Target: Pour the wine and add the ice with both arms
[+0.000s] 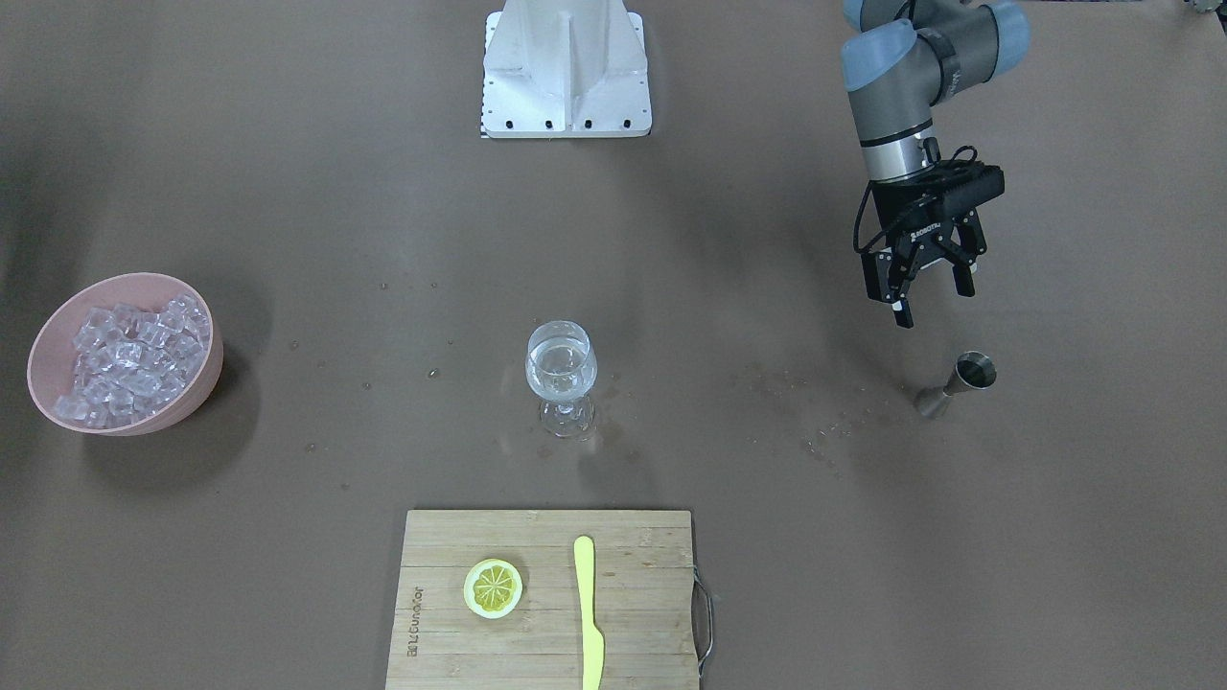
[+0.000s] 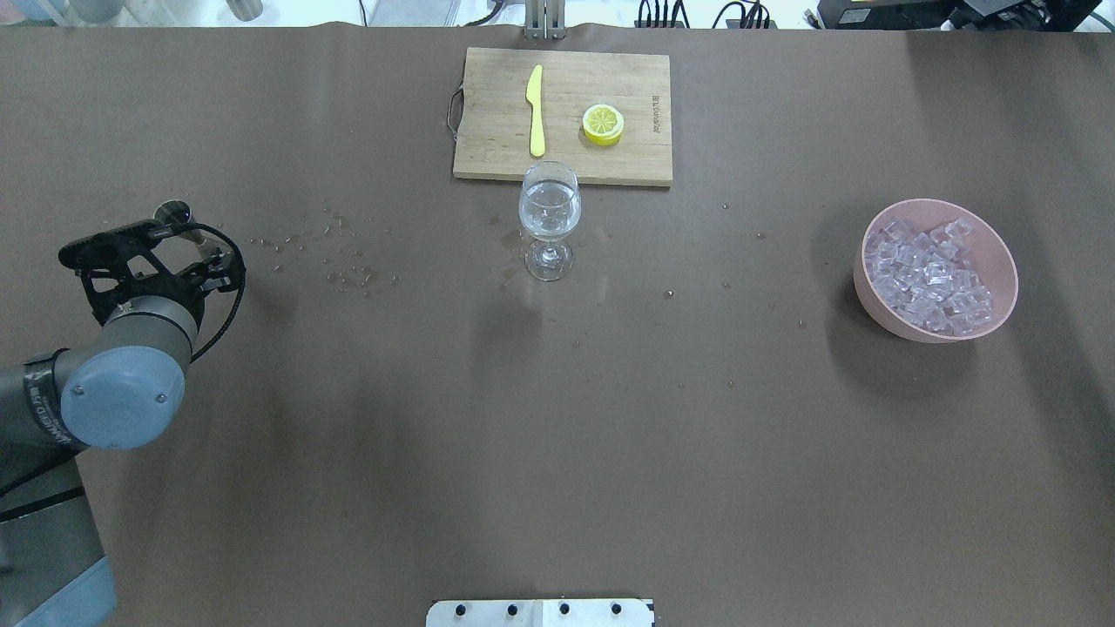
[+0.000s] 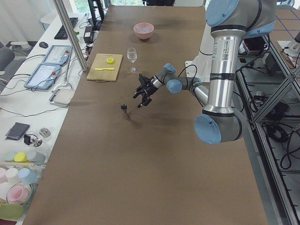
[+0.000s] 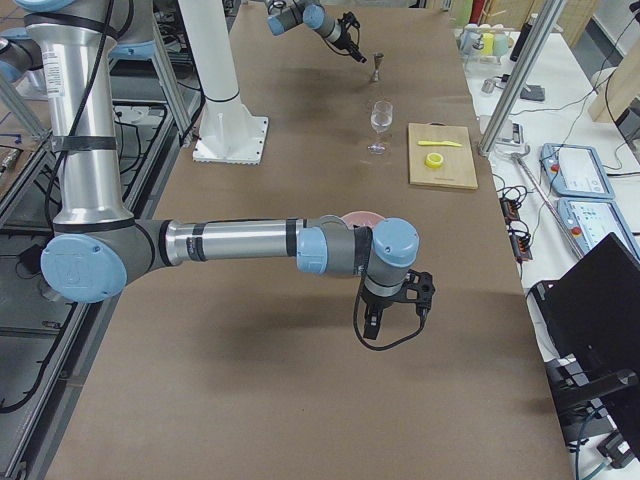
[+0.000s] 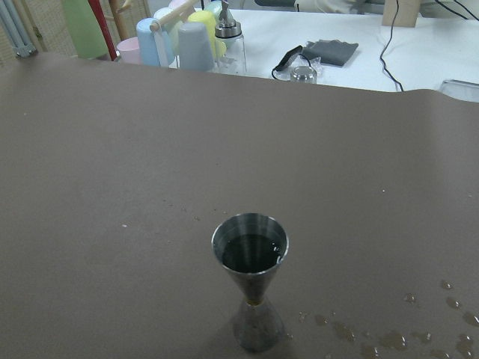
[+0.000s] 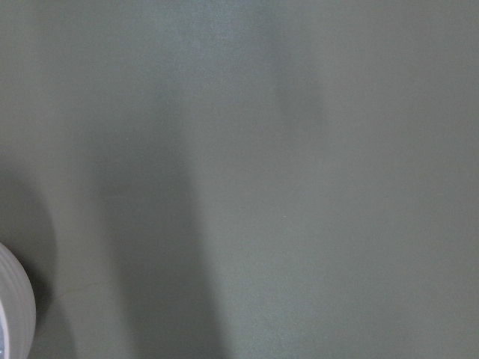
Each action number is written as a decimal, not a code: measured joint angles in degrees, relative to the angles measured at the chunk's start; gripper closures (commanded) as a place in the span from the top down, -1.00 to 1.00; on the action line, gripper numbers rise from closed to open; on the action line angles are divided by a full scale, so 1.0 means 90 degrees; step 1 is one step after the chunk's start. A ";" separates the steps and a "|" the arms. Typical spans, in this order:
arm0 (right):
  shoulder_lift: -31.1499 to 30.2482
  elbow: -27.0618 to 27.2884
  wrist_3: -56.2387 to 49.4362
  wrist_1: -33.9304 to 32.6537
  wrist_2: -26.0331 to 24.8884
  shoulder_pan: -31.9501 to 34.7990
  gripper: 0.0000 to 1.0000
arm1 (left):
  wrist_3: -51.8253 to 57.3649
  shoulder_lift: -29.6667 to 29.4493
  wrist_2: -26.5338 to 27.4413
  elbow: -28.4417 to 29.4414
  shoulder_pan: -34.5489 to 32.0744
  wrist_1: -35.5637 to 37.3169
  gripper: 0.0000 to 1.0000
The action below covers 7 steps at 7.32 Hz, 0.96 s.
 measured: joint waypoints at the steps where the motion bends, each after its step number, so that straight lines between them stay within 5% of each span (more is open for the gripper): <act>1: 0.0000 0.0000 0.0001 0.0000 0.0000 0.0000 1.00 | -0.0162 -0.0224 0.0267 0.0359 0.0039 -0.0017 0.91; 7: 0.0014 -0.0008 0.0001 -0.0002 -0.0003 -0.0006 1.00 | -0.0592 -0.0651 0.1086 0.1447 0.0077 -0.0046 0.89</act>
